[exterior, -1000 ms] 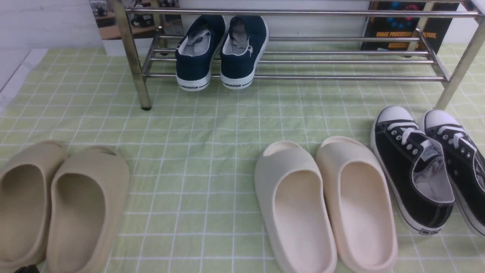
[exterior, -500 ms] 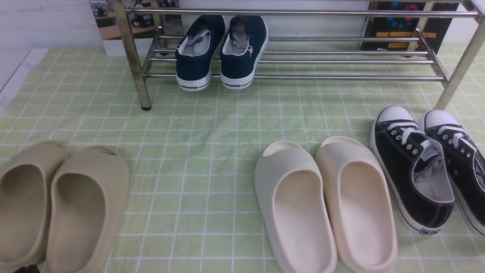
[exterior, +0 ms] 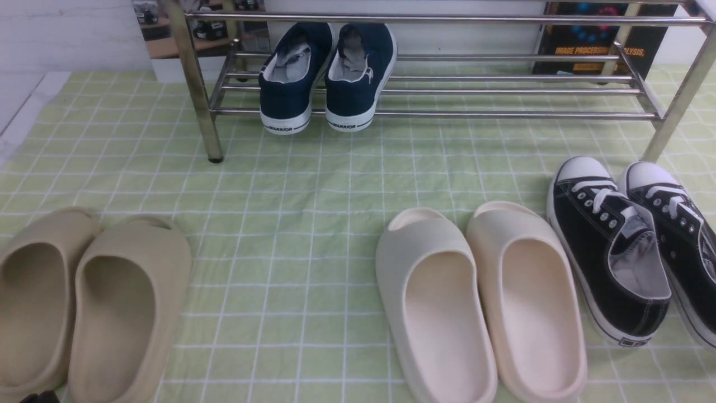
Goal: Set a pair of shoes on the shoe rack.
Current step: Use the right arm to grab the shoe closest to it
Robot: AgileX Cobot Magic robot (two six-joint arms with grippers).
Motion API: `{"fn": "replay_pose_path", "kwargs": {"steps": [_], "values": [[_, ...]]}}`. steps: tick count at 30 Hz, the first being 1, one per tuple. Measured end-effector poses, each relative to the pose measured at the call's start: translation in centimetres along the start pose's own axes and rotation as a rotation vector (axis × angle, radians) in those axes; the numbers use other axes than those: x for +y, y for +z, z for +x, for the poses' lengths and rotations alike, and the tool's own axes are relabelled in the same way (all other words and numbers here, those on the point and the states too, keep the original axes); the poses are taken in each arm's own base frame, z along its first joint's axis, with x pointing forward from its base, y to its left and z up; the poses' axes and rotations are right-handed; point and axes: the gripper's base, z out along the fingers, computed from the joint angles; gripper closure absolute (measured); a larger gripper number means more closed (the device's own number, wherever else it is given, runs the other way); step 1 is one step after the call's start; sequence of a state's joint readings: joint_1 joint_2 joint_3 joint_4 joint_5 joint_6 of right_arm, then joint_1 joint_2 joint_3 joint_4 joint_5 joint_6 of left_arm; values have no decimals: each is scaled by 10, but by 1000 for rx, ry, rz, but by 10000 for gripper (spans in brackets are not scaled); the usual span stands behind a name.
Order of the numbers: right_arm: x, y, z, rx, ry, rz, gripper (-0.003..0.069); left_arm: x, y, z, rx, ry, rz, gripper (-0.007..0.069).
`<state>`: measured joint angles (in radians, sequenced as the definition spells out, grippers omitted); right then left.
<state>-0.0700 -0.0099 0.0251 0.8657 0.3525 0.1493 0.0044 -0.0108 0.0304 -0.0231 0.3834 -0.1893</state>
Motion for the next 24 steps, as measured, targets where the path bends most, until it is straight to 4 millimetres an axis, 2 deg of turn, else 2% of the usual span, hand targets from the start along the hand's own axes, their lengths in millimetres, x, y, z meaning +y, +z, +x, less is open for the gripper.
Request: {"fn": "replay_pose_path", "kwargs": {"steps": [10, 14, 17, 18, 19, 21, 24], "values": [[2, -1, -11, -117, -116, -11, 419, 0, 0, 0, 0, 0, 0, 525], [4, -1, -13, -130, -237, -10, 425, 0, 0, 0, 0, 0, 0, 521], [25, -8, -24, -164, -387, -46, 491, 0, 0, 0, 0, 0, 0, 515], [39, -12, -31, -177, -466, -57, 533, 0, 0, 0, 0, 0, 0, 515], [41, -12, -32, -174, -477, -54, 550, 0, 0, 0, 0, 0, 0, 515], [66, -11, -47, -134, -627, -30, 642, 0, 0, 0, 0, 0, 0, 512], [91, -2, -63, -12, -764, 28, 662, 0, 0, 0, 0, 0, 0, 512]]}}
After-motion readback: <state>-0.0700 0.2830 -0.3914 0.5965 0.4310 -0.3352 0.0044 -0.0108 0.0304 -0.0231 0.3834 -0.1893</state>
